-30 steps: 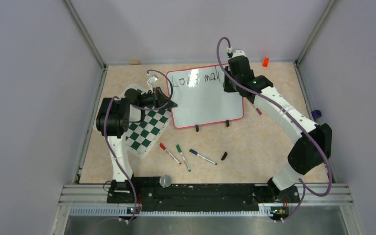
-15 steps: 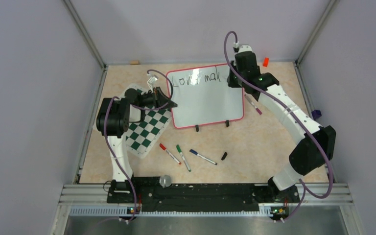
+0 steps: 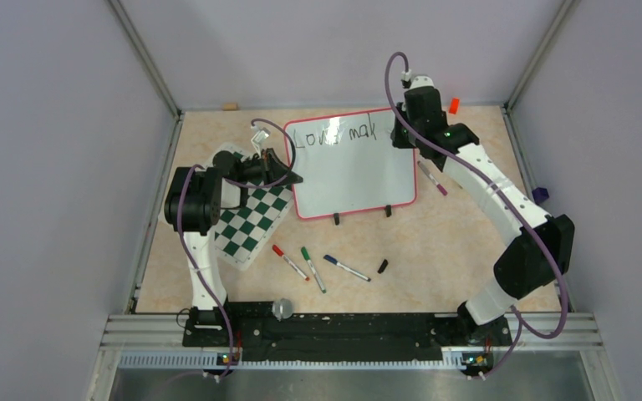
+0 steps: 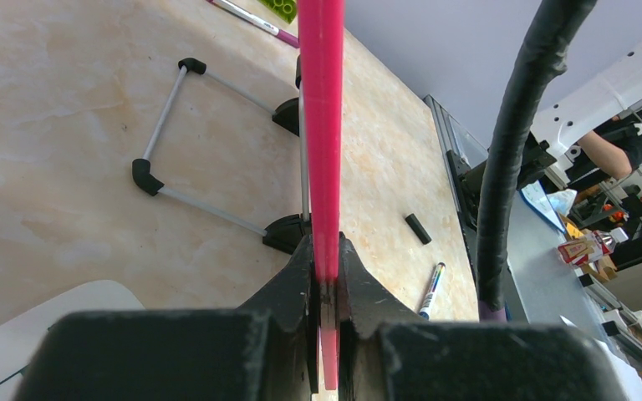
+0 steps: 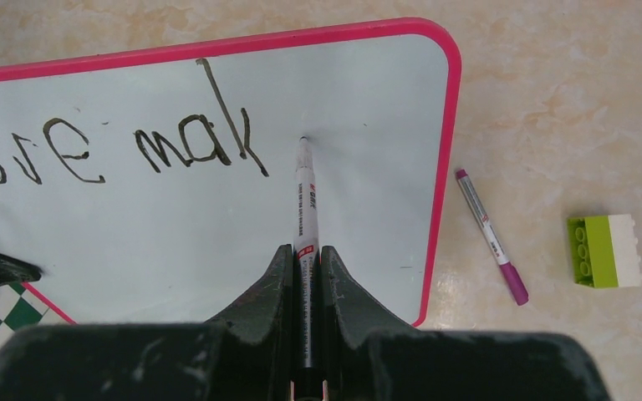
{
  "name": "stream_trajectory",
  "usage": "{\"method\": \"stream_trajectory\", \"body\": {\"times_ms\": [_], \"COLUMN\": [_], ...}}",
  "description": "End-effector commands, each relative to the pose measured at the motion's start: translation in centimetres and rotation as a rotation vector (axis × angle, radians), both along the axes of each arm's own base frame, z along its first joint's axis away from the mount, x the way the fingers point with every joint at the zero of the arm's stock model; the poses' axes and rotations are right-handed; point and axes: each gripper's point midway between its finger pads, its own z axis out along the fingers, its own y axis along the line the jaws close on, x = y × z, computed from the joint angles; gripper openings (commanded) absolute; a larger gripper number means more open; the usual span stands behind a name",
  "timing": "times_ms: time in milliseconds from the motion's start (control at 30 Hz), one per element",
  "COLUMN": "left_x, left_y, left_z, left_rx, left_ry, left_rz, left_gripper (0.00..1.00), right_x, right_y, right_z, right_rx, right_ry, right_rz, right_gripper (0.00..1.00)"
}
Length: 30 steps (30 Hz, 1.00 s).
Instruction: Write a sentence on the whiteboard
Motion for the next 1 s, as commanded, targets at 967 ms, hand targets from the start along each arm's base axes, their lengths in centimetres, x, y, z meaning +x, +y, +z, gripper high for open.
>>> {"method": "stream_trajectory", "body": {"times_ms": [967], "left_x": [-0.2], "left_y": [-0.1], "left_z": [1.1], "left_rx": [0.009], "left_ry": [-0.194], "left_rz": [-0.026], "left_gripper": [0.0], "right_x": [0.0], "right_y": [-0.4], "right_z": [3.2], "right_rx": [0.021], "right_ry": [-0.082], "right_rz": [0.019], "right_gripper": [0.0]}}
